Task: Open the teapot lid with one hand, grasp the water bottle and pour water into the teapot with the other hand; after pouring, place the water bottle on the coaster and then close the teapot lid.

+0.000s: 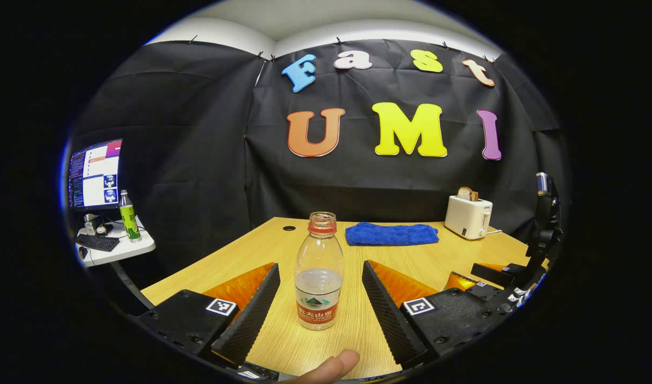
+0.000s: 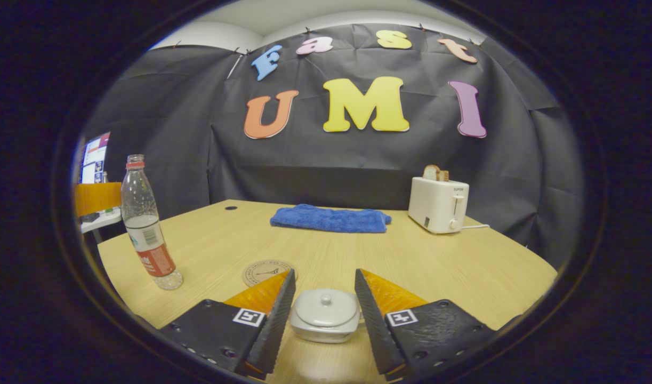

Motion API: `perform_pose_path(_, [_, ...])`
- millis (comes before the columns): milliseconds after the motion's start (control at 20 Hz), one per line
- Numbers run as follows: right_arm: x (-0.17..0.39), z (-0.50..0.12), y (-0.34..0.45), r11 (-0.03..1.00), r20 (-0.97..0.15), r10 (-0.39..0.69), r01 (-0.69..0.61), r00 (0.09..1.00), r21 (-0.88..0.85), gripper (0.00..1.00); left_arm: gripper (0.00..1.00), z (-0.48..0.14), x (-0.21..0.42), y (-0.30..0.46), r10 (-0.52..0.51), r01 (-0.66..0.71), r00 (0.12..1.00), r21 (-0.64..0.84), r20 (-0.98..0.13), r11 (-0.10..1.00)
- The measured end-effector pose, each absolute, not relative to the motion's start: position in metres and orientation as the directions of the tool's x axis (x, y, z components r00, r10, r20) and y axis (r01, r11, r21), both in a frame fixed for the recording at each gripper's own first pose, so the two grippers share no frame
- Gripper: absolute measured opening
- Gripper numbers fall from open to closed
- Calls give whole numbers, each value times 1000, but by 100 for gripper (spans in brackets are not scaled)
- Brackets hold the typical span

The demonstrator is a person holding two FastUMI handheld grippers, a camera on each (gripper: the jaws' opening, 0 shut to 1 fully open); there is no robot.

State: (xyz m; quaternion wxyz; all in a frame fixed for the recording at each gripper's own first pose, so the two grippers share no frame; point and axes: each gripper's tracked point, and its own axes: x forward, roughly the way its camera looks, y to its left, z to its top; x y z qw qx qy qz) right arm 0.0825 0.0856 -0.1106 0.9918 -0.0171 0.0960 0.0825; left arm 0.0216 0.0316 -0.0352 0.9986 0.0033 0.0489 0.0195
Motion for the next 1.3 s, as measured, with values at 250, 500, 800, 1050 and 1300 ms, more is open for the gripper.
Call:
perform_pose_path(250, [86, -110, 88, 983, -177, 170, -180, 969, -42, 36, 98, -44, 27, 32, 21, -22, 993, -2, -118, 1000])
perform_pose_path(500, [87, -108, 79, 985, -152, 156, -165, 976, -48, 5, 98, -49, 34, 28, -33, 32, 993, -10, -111, 999])
perform_pose_path(800, [86, -101, 80, 979, -150, 181, -192, 972, -64, 0, 98, -62, 43, 29, -64, 63, 991, -14, -117, 998])
perform_pose_path(1050, [71, -65, 75, 978, -73, 183, -189, 980, -85, 0, 98, -75, 56, 30, -87, 87, 991, -4, -100, 996])
perform_pose_path(1300, [48, -46, 69, 974, -35, 198, -201, 979, -105, 0, 98, -92, 77, 39, -93, 91, 993, -28, -78, 995])
